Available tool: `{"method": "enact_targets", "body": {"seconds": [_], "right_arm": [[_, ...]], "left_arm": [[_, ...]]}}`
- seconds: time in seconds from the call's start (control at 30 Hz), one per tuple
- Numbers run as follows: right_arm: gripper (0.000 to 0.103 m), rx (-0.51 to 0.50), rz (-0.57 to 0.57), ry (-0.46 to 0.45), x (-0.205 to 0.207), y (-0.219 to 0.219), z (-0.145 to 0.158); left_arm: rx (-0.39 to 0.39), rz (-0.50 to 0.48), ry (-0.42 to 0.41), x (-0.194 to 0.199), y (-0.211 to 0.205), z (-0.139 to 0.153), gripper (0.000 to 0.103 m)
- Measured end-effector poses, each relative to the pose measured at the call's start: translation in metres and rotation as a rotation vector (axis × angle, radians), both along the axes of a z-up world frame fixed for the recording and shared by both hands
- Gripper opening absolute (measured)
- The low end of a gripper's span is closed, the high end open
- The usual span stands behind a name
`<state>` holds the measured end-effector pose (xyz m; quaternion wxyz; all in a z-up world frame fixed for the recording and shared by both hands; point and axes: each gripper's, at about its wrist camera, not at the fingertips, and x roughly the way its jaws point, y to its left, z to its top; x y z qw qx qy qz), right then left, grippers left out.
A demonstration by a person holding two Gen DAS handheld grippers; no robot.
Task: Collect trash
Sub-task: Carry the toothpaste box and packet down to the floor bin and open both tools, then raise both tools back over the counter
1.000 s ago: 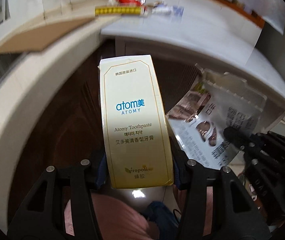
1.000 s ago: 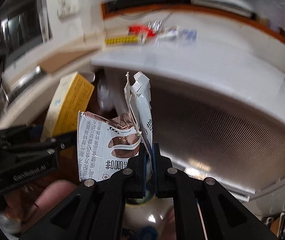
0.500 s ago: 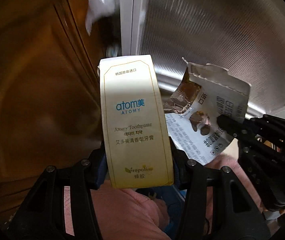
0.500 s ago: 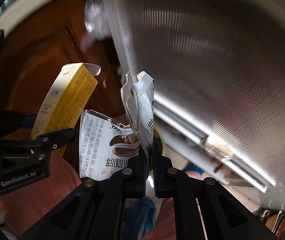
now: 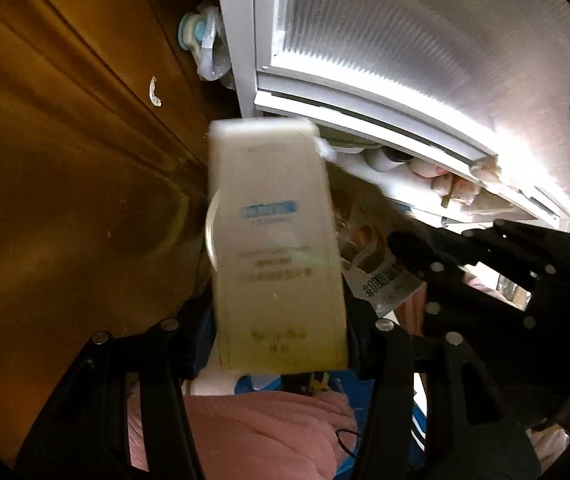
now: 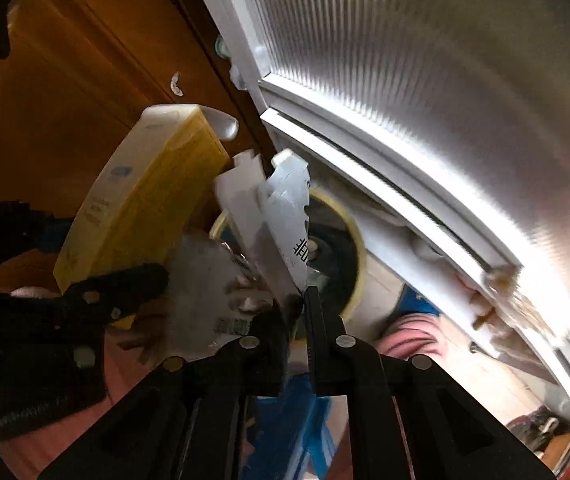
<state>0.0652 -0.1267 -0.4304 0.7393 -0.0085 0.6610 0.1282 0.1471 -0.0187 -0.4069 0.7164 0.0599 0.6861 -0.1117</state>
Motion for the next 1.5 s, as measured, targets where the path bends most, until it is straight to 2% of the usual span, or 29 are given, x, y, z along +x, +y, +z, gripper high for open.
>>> {"method": "enact_targets", "body": {"seconds": [0.03,0.13,0.17,0.3,0.5,0.77,1.0,1.13,1.5], "right_arm": [[0.015,0.009,-0.001,0.004,0.005,0.002,-0.005],[0.018,0.035,-0.013,0.014,0.017,0.008,-0.014],[0.019,0.041,-0.017,0.016,0.016,0.007,-0.013],[0.035,0.066,-0.049,0.009,0.028,0.003,-0.011],[0.036,0.086,-0.075,-0.006,0.027,-0.003,0.013],[0.036,0.088,-0.088,-0.038,0.011,-0.018,0.059],[0.036,0.089,-0.114,-0.078,-0.016,-0.042,0.111],[0.036,0.089,-0.097,-0.131,-0.036,-0.045,0.151],[0.036,0.083,0.058,-0.352,-0.066,-0.019,0.289]], "left_arm": [[0.015,-0.002,-0.008,0.002,-0.001,0.0,0.05],[0.046,-0.002,-0.028,0.009,0.001,0.0,0.058],[0.05,0.003,-0.032,0.012,0.001,0.0,0.064],[0.035,0.02,-0.041,0.016,0.016,0.004,0.077],[0.024,0.003,-0.07,0.007,0.011,0.022,0.078],[-0.023,-0.008,-0.134,-0.015,0.009,0.065,0.078],[-0.109,-0.004,-0.203,-0.041,0.009,0.124,0.078],[-0.143,0.0,-0.267,-0.057,0.011,0.166,0.078],[-0.236,-0.032,-0.419,-0.089,0.02,0.272,0.075]]}}
